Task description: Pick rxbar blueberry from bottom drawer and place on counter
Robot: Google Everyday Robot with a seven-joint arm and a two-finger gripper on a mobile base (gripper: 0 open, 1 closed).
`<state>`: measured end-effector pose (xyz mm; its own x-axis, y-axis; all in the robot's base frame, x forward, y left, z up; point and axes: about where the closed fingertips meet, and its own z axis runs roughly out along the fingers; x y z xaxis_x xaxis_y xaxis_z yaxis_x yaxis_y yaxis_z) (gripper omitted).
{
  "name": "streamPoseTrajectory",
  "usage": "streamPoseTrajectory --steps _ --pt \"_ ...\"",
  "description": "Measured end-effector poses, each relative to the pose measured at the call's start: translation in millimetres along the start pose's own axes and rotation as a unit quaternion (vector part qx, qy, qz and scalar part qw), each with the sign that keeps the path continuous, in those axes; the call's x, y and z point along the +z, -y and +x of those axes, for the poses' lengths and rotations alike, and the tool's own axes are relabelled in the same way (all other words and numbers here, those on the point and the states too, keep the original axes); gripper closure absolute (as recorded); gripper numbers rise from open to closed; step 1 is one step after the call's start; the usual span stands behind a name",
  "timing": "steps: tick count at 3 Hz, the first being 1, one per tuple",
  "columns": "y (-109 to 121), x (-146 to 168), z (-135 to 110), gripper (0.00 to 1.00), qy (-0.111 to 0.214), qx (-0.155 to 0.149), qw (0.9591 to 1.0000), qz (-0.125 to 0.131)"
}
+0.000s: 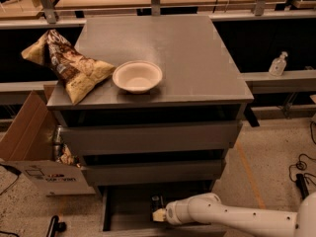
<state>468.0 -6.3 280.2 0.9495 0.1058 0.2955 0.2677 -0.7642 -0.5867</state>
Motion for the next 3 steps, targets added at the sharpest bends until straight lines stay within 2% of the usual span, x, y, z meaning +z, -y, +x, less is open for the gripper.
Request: streamPoseTrajectory --steps 1,2,3 --pt "32.9 -35.2 -1.0 1.00 0.003 -0.030 0.9988 0.038" --pt "40.2 -49.0 -6.8 1.00 0.009 -0.073 0.9961 0.050" --pt "40.4 -48.5 -6.8 1.00 0.010 -0.074 0.9960 0.050"
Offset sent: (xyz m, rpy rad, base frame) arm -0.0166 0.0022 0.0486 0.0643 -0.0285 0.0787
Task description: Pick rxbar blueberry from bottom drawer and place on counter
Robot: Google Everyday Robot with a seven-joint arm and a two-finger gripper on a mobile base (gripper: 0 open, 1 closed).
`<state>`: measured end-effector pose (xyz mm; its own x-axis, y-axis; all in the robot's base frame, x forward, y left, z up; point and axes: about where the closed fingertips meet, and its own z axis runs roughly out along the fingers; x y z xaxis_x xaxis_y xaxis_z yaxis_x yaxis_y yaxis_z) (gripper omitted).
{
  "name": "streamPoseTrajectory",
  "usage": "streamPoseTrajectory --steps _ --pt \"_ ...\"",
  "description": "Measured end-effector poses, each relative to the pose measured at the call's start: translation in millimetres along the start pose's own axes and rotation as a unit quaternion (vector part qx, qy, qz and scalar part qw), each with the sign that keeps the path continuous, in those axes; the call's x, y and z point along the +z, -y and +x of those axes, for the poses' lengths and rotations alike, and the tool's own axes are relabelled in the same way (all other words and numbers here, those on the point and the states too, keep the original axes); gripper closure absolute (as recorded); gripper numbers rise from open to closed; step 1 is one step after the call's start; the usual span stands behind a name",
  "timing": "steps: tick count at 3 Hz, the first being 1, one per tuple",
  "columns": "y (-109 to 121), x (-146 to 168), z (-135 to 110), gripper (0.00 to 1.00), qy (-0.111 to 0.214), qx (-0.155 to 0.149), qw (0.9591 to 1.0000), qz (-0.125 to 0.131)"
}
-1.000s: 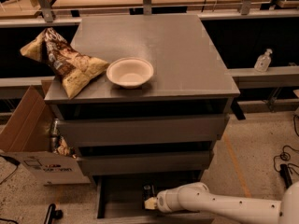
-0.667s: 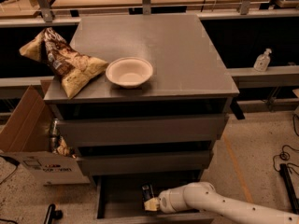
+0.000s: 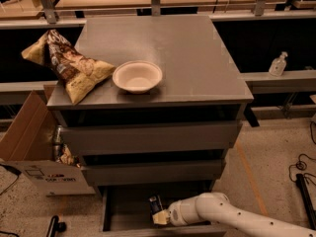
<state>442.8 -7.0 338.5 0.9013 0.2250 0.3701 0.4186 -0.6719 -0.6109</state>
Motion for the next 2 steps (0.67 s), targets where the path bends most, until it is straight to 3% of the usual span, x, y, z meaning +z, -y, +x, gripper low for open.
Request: streamPoseTrajectory --steps 1,2 --pt "9.8 -8.2 6.0 1.00 -0.003 -0.025 0.9995 0.018" --pt "59.7 -68.8 20.1 1.00 -0.027 -0.106 0.9928 0.050"
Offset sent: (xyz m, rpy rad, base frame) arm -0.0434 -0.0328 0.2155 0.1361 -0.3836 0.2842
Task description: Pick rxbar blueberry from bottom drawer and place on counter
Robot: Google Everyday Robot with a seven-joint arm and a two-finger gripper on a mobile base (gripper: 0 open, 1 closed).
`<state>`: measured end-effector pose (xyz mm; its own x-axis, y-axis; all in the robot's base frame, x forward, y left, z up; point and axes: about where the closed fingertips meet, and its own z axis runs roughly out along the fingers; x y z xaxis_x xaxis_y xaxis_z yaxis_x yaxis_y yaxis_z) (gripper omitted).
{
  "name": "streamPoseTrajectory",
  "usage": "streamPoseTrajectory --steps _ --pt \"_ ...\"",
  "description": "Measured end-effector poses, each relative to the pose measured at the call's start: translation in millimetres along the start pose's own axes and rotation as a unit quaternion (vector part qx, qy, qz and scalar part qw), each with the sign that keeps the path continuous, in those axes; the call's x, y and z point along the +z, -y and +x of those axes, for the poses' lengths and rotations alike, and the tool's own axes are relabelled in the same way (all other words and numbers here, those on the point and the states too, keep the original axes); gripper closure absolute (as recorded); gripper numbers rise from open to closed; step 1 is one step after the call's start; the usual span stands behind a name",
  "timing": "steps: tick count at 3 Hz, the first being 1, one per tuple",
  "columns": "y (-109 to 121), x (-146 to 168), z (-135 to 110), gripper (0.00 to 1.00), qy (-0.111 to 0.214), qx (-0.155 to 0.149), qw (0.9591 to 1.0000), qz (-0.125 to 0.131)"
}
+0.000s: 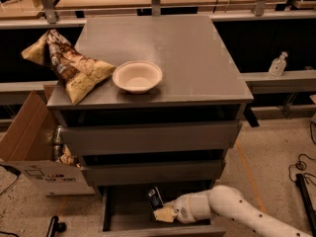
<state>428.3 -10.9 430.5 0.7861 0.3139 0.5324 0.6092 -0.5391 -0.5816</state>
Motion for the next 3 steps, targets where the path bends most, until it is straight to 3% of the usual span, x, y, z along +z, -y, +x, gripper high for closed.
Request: streamPoseTrajectory --steps 1,2,3 --pt "59.5 -68.0 21.5 1.00 0.002 -0.068 0.9976 0.010" --pt "113.6 -136.6 54.6 1.00 0.019 -0.117 0.9928 -0.015" --pt "149.8 -204.0 106.4 1.00 0.015 -0.124 0.9898 -0.068"
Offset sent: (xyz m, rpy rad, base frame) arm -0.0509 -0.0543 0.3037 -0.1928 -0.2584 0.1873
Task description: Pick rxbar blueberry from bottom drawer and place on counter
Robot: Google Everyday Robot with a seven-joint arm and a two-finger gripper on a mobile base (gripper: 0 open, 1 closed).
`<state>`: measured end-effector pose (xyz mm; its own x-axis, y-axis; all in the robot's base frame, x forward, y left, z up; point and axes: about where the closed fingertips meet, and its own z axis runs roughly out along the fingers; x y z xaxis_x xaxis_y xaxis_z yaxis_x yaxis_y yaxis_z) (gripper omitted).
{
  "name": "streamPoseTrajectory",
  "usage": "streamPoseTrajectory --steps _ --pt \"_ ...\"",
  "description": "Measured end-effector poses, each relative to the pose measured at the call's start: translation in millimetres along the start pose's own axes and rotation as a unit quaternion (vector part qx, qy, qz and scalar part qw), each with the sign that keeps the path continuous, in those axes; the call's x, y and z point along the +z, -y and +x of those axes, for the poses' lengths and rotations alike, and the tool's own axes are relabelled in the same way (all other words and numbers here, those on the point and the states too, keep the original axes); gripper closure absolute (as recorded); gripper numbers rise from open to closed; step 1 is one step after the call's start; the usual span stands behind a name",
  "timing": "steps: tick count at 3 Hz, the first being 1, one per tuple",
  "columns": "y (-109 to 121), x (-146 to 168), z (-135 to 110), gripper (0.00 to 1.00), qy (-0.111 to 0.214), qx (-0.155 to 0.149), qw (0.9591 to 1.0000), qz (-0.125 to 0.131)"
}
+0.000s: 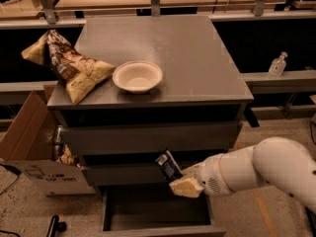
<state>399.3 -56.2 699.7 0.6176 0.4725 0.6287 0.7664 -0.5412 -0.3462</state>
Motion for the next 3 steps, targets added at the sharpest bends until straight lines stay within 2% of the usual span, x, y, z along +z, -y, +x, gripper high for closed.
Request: streamPoseTrajectory --steps 1,2,3 --pt "-3.5 -70.7 59.1 1.00 -0.019 0.024 0.9966 -0.077" --pt "-4.6 -93.3 82.6 1.00 -0.029 0.028 0.9941 -0.100" --pt "-9.3 -96.8 89.1 1.00 -0.024 0.029 0.9945 -0.098"
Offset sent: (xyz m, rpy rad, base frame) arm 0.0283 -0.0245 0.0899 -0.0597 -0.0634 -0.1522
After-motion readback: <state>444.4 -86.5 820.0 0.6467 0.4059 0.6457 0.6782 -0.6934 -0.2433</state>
